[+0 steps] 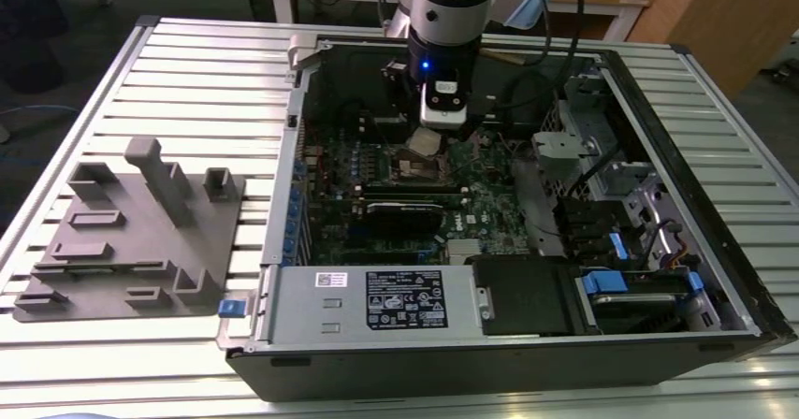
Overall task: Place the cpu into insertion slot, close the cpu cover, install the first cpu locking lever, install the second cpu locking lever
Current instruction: 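Place the cpu into insertion slot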
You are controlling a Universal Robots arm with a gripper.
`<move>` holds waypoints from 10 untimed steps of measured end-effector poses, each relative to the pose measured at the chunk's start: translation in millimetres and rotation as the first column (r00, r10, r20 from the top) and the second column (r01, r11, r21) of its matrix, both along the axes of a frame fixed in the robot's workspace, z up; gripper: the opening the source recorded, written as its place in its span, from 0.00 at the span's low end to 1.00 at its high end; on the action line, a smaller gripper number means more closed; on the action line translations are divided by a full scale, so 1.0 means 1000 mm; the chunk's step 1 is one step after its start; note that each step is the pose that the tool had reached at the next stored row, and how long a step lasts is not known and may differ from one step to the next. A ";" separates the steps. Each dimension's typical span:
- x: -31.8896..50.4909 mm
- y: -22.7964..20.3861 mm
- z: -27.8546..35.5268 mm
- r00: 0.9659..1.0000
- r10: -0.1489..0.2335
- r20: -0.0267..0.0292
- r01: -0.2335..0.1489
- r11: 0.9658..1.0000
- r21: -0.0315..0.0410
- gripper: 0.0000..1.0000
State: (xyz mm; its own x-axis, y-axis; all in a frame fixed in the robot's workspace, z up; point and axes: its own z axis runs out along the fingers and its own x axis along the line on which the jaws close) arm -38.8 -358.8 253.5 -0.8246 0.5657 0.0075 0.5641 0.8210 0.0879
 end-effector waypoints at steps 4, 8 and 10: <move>0.0000 0.0000 0.0000 1.000 -0.001 0.000 0.001 1.000 0.000 0.54; 0.0000 0.0000 -0.0001 1.000 -0.031 0.000 0.031 1.000 0.000 0.54; 0.0000 0.0000 -0.0002 0.998 -0.065 0.000 0.065 0.998 0.000 0.54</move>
State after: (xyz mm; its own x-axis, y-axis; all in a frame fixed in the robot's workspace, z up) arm -38.9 -358.7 253.3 -0.7859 0.6183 0.0075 0.6165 0.7825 0.0879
